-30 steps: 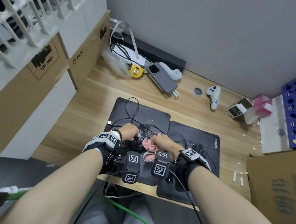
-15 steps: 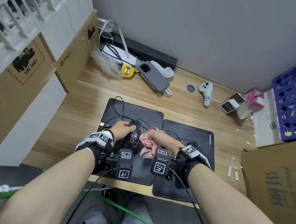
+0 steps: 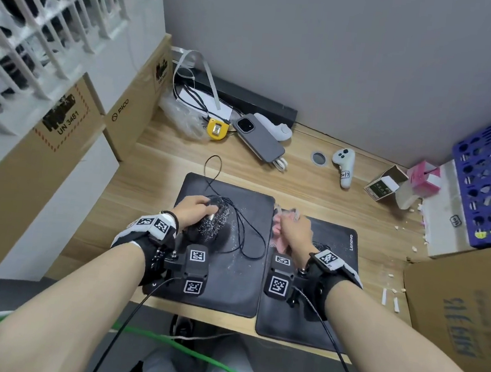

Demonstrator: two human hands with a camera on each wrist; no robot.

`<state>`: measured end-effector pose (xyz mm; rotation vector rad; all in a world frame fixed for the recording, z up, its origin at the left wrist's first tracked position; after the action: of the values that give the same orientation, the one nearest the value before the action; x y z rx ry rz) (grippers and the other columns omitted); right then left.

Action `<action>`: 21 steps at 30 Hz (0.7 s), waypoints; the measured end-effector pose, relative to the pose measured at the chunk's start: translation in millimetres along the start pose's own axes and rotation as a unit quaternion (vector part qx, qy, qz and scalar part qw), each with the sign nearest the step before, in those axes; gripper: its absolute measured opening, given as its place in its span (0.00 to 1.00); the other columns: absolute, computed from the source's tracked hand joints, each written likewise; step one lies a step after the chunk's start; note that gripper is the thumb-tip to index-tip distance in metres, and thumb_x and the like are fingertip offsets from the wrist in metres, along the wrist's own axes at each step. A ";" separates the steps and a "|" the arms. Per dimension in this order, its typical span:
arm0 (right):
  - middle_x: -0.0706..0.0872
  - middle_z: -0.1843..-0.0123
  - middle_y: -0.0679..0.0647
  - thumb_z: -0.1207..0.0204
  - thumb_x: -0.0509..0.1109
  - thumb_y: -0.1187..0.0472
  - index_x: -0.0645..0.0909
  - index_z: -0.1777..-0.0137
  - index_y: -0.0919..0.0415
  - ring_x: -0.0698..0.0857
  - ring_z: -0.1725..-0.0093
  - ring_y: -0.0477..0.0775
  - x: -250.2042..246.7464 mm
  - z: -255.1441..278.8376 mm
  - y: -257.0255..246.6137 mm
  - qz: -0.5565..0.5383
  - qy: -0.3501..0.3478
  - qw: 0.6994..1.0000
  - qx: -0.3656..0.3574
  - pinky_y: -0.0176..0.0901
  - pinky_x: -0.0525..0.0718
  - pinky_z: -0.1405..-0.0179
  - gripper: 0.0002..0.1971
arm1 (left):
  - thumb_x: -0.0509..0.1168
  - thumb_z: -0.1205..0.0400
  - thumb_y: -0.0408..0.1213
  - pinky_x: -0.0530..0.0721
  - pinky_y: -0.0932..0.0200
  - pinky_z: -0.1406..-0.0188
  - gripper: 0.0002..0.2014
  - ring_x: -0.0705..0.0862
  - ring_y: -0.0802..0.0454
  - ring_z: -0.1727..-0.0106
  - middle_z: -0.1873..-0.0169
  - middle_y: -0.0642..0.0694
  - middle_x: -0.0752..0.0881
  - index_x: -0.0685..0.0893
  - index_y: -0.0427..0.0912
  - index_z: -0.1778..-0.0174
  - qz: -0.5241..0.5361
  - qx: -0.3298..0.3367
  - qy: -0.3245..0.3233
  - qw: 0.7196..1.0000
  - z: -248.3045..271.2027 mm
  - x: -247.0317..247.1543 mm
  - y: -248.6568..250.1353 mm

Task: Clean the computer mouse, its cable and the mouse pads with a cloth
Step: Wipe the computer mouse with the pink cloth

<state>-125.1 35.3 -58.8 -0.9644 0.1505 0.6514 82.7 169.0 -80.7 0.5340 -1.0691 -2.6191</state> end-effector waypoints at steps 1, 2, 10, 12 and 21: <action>0.88 0.66 0.54 0.19 0.61 0.65 0.83 0.52 0.65 0.81 0.75 0.46 6.5 3.4 -10.7 -0.036 -0.027 0.999 -0.024 0.41 0.83 0.71 0.09 | 0.68 0.18 0.39 0.79 0.59 0.39 0.17 0.81 0.48 0.42 0.43 0.46 0.82 0.81 0.37 0.35 -0.009 0.018 -0.018 1.000 2.0 4.2 2.7; 0.86 0.65 0.53 0.18 0.60 0.66 0.81 0.50 0.68 0.79 0.75 0.45 14.2 6.3 -21.9 -0.057 -0.061 0.996 -0.042 0.37 0.79 0.72 0.08 | 0.67 0.17 0.38 0.79 0.65 0.48 0.14 0.81 0.49 0.45 0.46 0.45 0.84 0.82 0.36 0.37 -0.013 0.033 -0.034 0.999 7.5 8.3 7.8; 0.79 0.68 0.56 0.22 0.51 0.75 0.72 0.59 0.64 0.75 0.71 0.51 45.8 22.1 -46.3 -0.023 -0.182 0.982 -0.040 0.42 0.77 0.69 0.11 | 0.62 0.16 0.41 0.81 0.59 0.64 0.14 0.85 0.47 0.60 0.53 0.39 0.88 0.84 0.36 0.43 0.105 -0.055 -0.138 0.983 28.4 24.8 18.3; 0.74 0.70 0.56 0.22 0.49 0.77 0.70 0.59 0.64 0.73 0.72 0.52 41.7 19.9 -39.0 -0.036 -0.167 0.985 -0.035 0.39 0.74 0.71 0.12 | 0.62 0.16 0.43 0.80 0.60 0.67 0.11 0.84 0.49 0.65 0.60 0.42 0.87 0.84 0.39 0.47 0.121 -0.091 -0.159 0.976 33.0 22.1 15.9; 0.81 0.68 0.60 0.26 0.54 0.74 0.79 0.53 0.71 0.78 0.79 0.50 27.8 17.4 -17.4 -0.104 -0.117 0.988 0.005 0.38 0.76 0.81 0.11 | 0.56 0.13 0.43 0.80 0.66 0.80 0.13 0.81 0.49 0.71 0.67 0.44 0.83 0.80 0.42 0.57 0.138 -0.106 -0.054 0.983 24.5 20.4 14.9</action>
<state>-95.6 54.7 -47.5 -0.8735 -0.1538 0.5650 55.4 166.1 -58.7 0.1828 -0.8128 -2.4961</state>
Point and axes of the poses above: each hand's wrist, its own z-axis away from the middle knuckle, its own x-axis out of the palm, y = z × x, the point moved 5 cm from there along -z, towards the middle knuckle
